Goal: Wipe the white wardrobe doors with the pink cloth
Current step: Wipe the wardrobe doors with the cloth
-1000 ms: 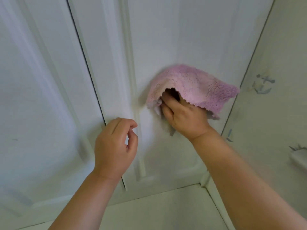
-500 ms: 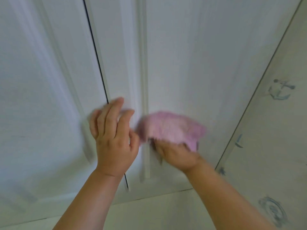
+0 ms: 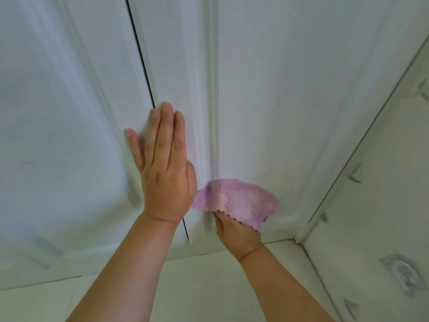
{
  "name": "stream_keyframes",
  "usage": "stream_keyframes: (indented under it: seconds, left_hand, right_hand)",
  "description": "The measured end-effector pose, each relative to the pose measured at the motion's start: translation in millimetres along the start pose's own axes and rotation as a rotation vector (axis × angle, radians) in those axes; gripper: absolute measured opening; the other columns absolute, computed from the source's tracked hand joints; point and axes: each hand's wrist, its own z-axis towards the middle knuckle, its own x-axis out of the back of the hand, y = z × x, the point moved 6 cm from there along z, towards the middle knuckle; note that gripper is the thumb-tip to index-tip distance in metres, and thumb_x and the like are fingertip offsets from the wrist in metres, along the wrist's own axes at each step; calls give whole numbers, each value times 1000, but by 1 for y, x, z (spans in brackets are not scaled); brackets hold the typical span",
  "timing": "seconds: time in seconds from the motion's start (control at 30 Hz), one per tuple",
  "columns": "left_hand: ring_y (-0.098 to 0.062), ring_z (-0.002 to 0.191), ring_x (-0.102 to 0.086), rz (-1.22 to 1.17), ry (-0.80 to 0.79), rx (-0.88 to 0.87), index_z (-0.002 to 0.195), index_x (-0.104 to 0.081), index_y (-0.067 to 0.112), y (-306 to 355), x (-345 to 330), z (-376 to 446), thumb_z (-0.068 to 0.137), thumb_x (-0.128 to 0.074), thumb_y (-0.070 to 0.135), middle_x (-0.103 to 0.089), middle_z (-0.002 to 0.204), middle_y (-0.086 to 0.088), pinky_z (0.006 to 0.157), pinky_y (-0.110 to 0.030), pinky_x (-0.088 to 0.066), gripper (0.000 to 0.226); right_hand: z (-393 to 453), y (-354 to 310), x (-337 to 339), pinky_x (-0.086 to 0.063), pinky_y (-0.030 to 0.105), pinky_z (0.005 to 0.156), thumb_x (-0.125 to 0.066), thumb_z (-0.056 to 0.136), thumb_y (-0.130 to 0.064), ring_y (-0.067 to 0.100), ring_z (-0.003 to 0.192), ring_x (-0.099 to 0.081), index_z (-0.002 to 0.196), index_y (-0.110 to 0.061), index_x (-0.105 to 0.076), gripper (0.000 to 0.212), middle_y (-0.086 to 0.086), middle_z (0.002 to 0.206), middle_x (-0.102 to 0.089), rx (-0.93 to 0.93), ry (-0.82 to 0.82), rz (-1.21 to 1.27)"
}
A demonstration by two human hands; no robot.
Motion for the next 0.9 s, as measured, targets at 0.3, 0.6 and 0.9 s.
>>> stream_keyframes:
  seconds: [0.3, 0.6, 0.9]
  left_hand:
    - [-23, 152, -16, -25, -38, -37, 150, -33, -1, -5, -4, -7, 90, -47, -2, -26, 158, -9, 118, -59, -3, 61]
    - [-20, 151, -8, -33, -135, -62, 152, -28, -4, 27, -19, -33, 86, -47, -3, -28, 158, -22, 118, -59, 1, 68]
    - [-19, 153, 1, -60, -197, -36, 156, -14, 0, 33, -43, -56, 95, -29, 40, -27, 157, -29, 119, -49, 9, 74]
  right_hand:
    - [156, -10, 97, -55, 32, 65, -48, 99, -23, 27, 71, -69, 106, -14, -76, 30, 8, 86, -74, 63, 478, 42]
    - [3, -10, -6, -54, 33, 70, -57, 93, -23, 25, 70, -68, 98, -21, -79, 23, 0, 76, -74, -209, 85, 139]
    - [106, 14, 94, -49, 27, 69, -71, 87, -35, 18, 82, -66, 104, -15, -78, 27, 6, 98, -75, -153, 460, 96]
